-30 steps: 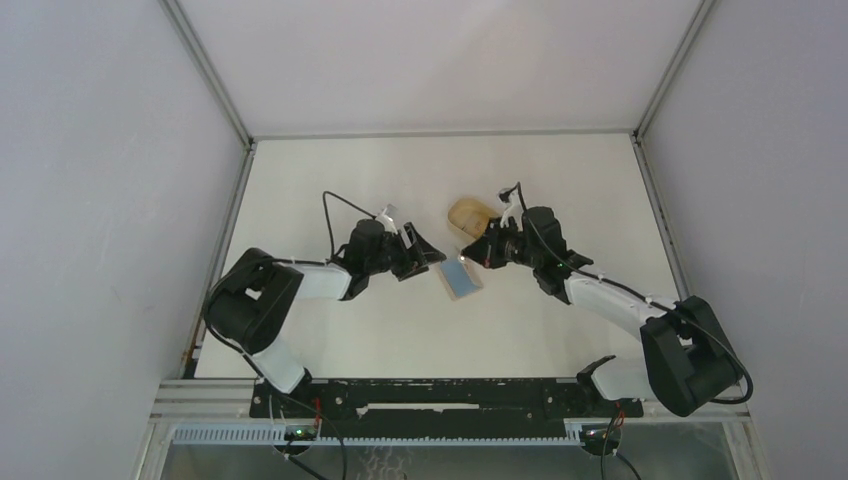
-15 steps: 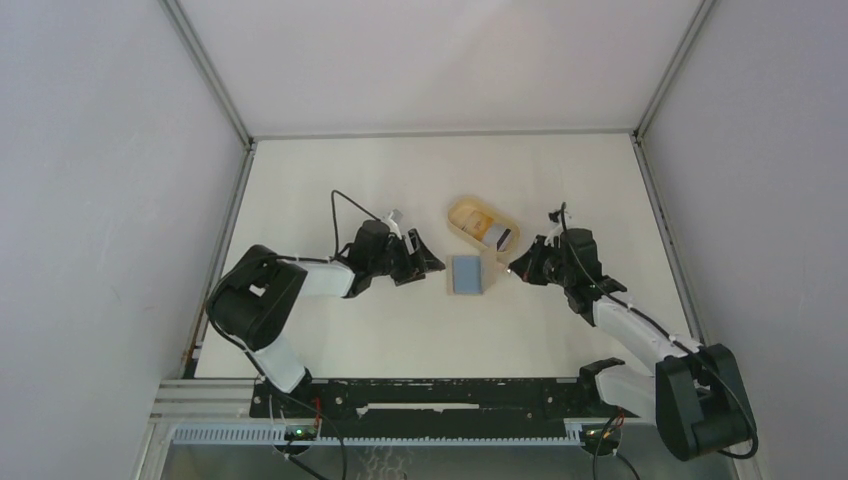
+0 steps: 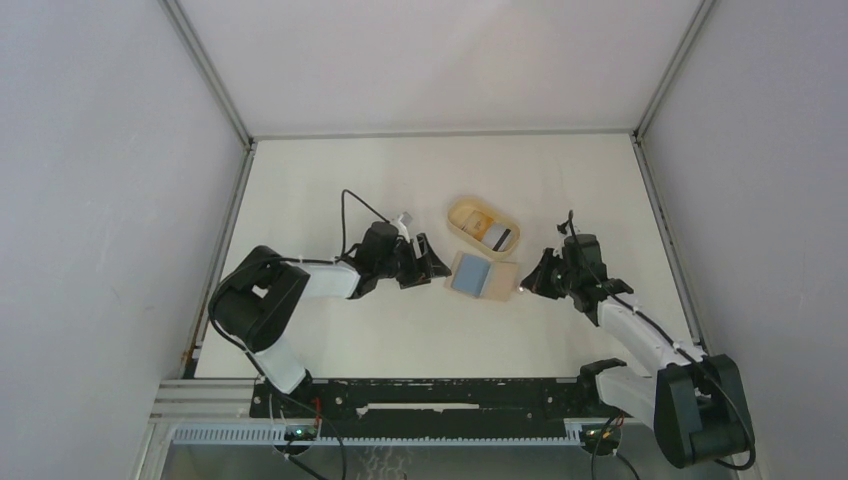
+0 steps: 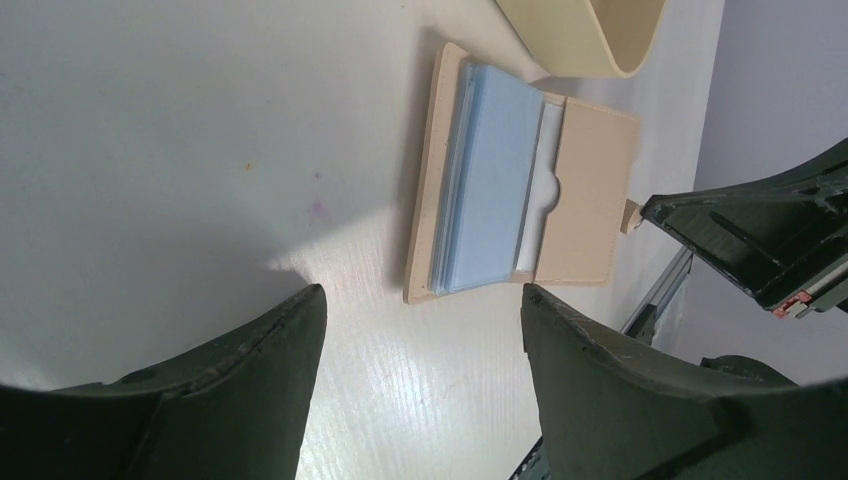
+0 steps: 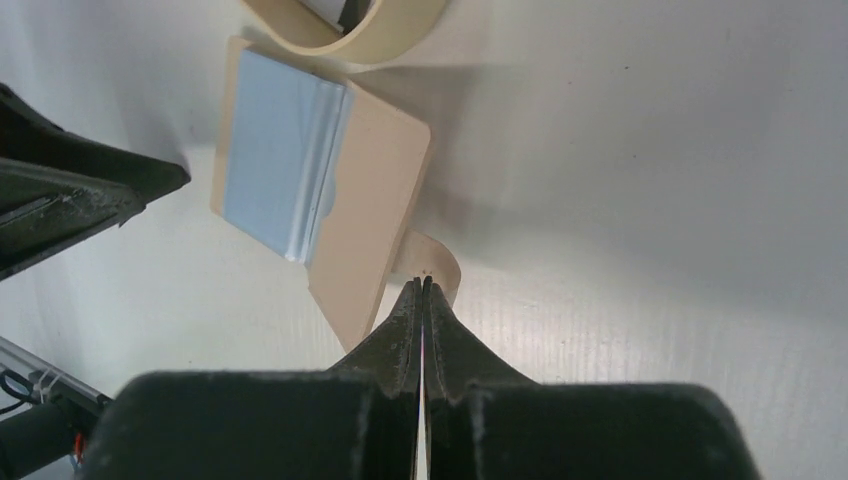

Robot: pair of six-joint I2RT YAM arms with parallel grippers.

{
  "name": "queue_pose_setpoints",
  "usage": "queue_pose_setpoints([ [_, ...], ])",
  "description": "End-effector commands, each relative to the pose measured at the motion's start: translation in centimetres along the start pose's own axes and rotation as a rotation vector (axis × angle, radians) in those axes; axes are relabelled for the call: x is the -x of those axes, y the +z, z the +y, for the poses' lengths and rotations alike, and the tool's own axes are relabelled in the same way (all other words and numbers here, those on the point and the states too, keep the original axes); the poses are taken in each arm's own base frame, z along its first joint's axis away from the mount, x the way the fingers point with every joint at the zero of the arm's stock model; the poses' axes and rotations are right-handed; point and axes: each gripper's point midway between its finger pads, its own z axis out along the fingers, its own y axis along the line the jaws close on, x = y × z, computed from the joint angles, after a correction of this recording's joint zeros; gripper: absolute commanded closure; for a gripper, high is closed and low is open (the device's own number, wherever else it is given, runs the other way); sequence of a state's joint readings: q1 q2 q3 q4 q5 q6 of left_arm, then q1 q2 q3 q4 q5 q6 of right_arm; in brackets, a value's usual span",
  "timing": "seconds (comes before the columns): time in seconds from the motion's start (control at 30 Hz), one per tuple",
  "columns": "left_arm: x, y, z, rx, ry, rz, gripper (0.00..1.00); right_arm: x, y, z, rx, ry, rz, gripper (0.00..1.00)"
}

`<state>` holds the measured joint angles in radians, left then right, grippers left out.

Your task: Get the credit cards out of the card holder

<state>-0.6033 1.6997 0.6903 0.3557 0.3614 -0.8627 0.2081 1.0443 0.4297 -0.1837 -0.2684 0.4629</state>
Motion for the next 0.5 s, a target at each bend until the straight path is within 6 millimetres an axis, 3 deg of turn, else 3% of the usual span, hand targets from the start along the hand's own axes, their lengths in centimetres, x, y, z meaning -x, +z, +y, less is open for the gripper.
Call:
queue_pose_setpoints([
  [0.0,0.9,0.2,-0.9,0.003,0.034,-0.023,0.24,1.2,-0.1,-0.2,-0.039,0.045,0.017,1.0],
  [0.13,0.9,0.4,-1.3,-0.002,0.032,-0.02,0.24,1.2,0.0,0.4,-0.006,0.055,0.022,0.97],
  [0.3,0.6,0.9,-1.4,-0.005,0.031,-0.01,0.24,2.0,-0.9,2.8,0.114,0.047,-0.024,0.6],
  [0.47,0.5,1.2,-1.5,-0.01,0.023,-0.003,0.24,1.9,-1.2,3.7,0.149,0.003,-0.032,0.38],
])
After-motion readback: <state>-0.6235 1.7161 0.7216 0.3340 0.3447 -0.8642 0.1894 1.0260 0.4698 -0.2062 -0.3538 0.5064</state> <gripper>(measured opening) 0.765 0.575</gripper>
